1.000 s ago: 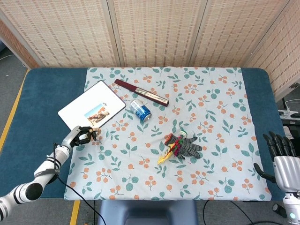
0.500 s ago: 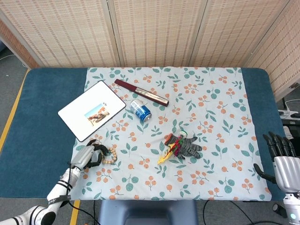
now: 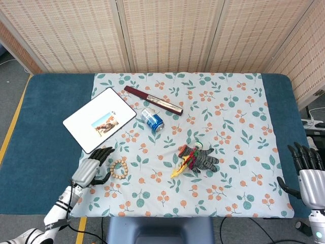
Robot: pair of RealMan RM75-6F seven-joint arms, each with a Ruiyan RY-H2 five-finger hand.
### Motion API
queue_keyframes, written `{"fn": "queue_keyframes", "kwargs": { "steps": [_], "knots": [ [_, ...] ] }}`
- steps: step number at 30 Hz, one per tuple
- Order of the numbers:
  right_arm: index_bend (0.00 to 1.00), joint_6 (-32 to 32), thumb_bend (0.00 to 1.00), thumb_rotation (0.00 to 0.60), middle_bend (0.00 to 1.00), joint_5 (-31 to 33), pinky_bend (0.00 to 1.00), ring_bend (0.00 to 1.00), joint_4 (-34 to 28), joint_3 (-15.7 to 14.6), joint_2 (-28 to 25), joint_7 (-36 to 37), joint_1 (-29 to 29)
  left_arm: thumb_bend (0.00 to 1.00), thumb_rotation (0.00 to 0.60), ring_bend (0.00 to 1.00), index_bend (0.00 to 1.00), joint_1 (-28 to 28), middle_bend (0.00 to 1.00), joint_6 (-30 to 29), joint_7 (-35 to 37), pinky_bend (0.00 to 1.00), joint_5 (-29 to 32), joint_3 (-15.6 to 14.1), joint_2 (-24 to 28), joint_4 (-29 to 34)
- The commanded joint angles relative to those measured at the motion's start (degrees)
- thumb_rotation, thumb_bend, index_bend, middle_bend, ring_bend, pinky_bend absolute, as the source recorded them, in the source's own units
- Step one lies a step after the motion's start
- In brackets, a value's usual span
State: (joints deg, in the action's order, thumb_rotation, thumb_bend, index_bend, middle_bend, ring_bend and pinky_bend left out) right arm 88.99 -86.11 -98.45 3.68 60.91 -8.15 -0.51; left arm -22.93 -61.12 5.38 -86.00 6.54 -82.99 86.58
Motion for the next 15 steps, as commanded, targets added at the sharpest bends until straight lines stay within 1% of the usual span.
{"fn": "queue_keyframes", "kwargs": {
  "steps": [1,2,4,5,7,8,9,11,15],
  "knots": [
    [0.00,0.0,0.20,0.513,0.00,0.5,0.00,0.00,0.4,0.2,0.5,-1.3,0.0,0.47,0.600,0.00,0.00,5.1,0.00,-11.4,-4.9,0.00,-5.3,-1.9,6.8,3.4],
    [0.00,0.0,0.20,0.514,0.00,0.7,0.00,0.00,0.5,0.3,0.8,-2.0,-0.1,0.47,0.600,0.00,0.00,7.2,0.00,-15.2,-5.7,0.00,-6.9,-2.9,8.4,3.7],
    [0.00,-0.2,0.20,0.513,0.00,1.1,0.00,0.00,0.4,0.3,1.2,-3.2,-0.1,0.47,0.600,0.00,0.00,10.7,0.00,-21.4,-6.6,0.00,-9.3,-4.7,10.1,3.5],
    [0.00,-0.3,0.20,0.512,0.00,1.5,0.00,0.00,0.2,0.3,1.3,-4.2,-0.1,0.47,0.600,0.00,0.00,13.2,0.00,-26.0,-7.3,0.00,-10.6,-5.6,10.3,2.4],
    [0.00,-0.4,0.20,0.512,0.00,2.2,0.00,0.00,-0.1,0.3,1.7,-5.9,0.0,0.47,0.600,0.00,0.00,16.3,0.00,-31.5,-9.1,0.00,-11.7,-6.1,9.5,0.2],
    [0.00,-0.8,0.20,0.512,0.00,2.6,0.00,0.00,-0.6,0.3,1.8,-6.9,0.0,0.47,0.600,0.00,0.00,17.1,0.00,-32.1,-12.1,0.00,-12.3,-6.8,9.9,-0.9],
    [0.00,-1.1,0.20,0.512,0.00,2.9,0.00,0.00,-0.9,0.1,1.9,-7.6,-0.1,0.47,0.600,0.00,0.00,17.3,0.00,-31.9,-13.5,0.00,-12.2,-7.1,10.7,-0.4],
    [0.00,-2.1,0.20,0.512,0.00,3.9,0.00,0.00,-1.9,-0.2,1.7,-9.0,-0.1,0.47,0.600,0.00,0.00,17.6,0.00,-31.1,-14.3,0.00,-10.7,-6.9,11.5,1.3],
    [0.00,-2.7,0.20,0.512,0.00,4.1,0.00,0.00,-2.8,-0.3,1.6,-10.2,-0.3,0.47,0.600,0.00,0.00,17.3,0.00,-27.4,-14.7,0.00,-6.8,-6.7,13.4,3.4]
  ]
}}
